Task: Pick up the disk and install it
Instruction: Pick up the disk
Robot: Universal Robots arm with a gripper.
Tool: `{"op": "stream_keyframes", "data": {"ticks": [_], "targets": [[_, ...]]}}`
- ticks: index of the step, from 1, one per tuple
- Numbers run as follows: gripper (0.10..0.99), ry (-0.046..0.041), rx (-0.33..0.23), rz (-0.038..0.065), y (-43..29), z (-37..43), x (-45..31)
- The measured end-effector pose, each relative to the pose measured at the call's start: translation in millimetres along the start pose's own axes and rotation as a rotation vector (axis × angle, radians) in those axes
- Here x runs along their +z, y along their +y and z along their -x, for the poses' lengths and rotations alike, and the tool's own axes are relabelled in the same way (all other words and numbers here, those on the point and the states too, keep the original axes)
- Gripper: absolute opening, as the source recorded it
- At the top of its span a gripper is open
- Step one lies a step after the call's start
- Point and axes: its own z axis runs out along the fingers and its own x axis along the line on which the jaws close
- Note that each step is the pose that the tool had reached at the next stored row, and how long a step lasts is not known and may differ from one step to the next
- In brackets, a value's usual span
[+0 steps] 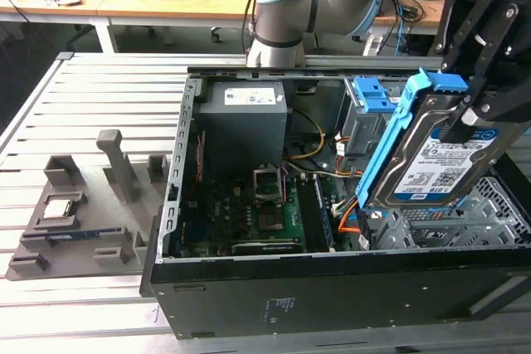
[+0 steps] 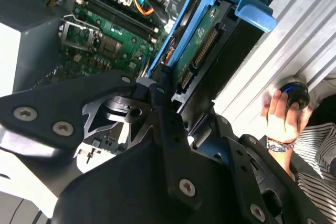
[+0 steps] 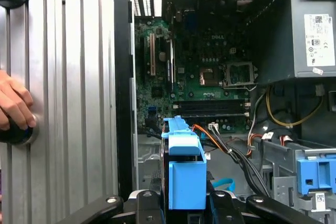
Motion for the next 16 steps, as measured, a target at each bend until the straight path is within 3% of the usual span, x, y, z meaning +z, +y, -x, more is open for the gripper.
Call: {"op": "stream_keyframes", "data": {"ticks": [3,5,8,13,16], "targets": [[0.365,-0.0001,0.0,0.001,-11.6,5.8,0.3],[0.365,0.0,0.0,0.003,-26.7,11.2,1.8],[0.365,0.0001,0.0,0.006,-44.1,13.2,4.4],[0.365,0.0003,0.0,0.006,-53.9,13.5,5.3],[0.365,0.0005,0.0,0.006,-55.2,13.6,5.3]]}}
